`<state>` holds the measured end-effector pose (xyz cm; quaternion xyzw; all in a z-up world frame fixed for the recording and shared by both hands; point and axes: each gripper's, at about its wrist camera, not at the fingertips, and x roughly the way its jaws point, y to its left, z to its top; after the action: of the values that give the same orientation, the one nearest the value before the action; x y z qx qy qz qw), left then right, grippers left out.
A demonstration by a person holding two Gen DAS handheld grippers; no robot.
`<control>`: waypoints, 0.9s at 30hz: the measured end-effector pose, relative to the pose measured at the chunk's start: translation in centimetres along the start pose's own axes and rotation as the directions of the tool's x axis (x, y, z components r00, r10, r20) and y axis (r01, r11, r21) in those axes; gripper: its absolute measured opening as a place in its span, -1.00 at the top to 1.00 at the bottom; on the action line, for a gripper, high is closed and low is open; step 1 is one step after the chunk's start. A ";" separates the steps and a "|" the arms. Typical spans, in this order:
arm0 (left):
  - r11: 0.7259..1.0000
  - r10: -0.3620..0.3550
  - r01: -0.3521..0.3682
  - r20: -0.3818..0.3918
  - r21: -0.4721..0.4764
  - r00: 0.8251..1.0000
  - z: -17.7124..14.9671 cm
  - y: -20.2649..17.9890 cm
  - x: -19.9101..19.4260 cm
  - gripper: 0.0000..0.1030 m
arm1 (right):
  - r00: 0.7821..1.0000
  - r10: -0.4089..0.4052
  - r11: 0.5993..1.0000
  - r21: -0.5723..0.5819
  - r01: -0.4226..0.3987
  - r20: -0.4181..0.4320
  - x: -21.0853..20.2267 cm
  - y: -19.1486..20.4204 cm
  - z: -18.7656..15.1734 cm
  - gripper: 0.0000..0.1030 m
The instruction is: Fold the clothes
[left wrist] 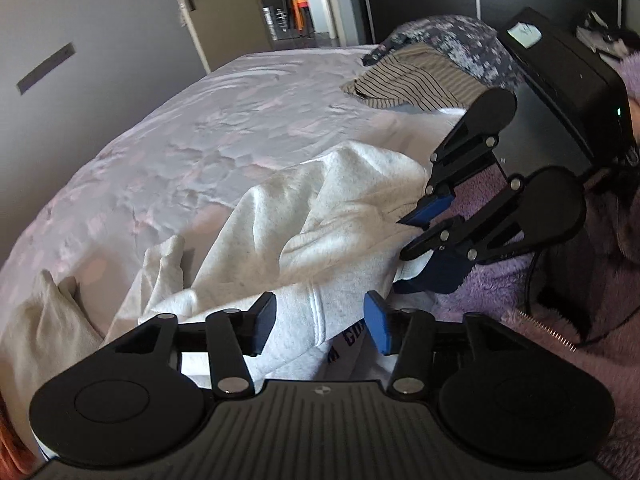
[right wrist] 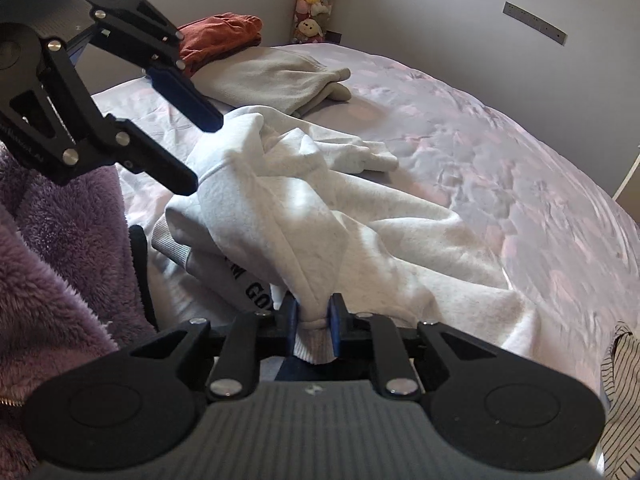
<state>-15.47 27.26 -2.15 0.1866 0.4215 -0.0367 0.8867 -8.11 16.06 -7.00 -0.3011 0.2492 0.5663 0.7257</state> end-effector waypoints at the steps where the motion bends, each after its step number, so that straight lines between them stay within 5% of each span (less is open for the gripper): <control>1: 0.998 0.008 -0.007 -0.013 0.060 1.000 0.3 -0.3 0.3 0.07 | 1.000 -0.006 1.000 -0.002 0.006 0.000 -0.2 -0.1 -0.2 0.65; 5: 0.963 0.030 -0.004 -0.091 0.268 0.995 1.7 -0.8 1.8 0.04 | 1.000 -0.016 0.999 -0.041 0.016 0.006 -0.6 0.5 -0.7 0.65; 10: 0.914 -0.029 0.112 -0.213 0.389 0.977 2.7 -0.4 4.4 -0.02 | 1.000 -0.013 0.999 -0.050 0.013 0.006 -0.8 0.9 -1.5 0.65; 16: 0.870 -0.076 0.246 -0.376 0.428 0.923 2.5 -0.6 8.6 -0.02 | 1.000 -0.005 0.999 -0.034 0.005 0.010 -0.8 0.7 -1.9 0.65; 19: 0.880 -0.094 0.272 -0.417 0.391 0.904 2.1 -0.6 10.1 0.34 | 1.000 0.000 1.000 -0.029 0.001 0.013 -0.8 0.7 -1.9 0.65; 23: 0.904 -0.048 0.196 -0.366 0.379 0.929 1.6 -0.7 9.2 0.65 | 1.000 0.003 1.000 -0.021 -0.003 0.014 -0.7 0.6 -2.1 0.65; 27: 0.947 0.058 0.031 -0.263 0.321 0.963 1.6 -0.3 5.9 0.87 | 1.000 0.009 1.000 -0.010 -0.009 0.027 -0.3 0.4 -1.8 0.65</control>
<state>-10.61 26.97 -5.80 0.3350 0.5251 -0.0733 0.7789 -8.59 14.61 -8.09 -0.2956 0.2378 0.5748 0.7250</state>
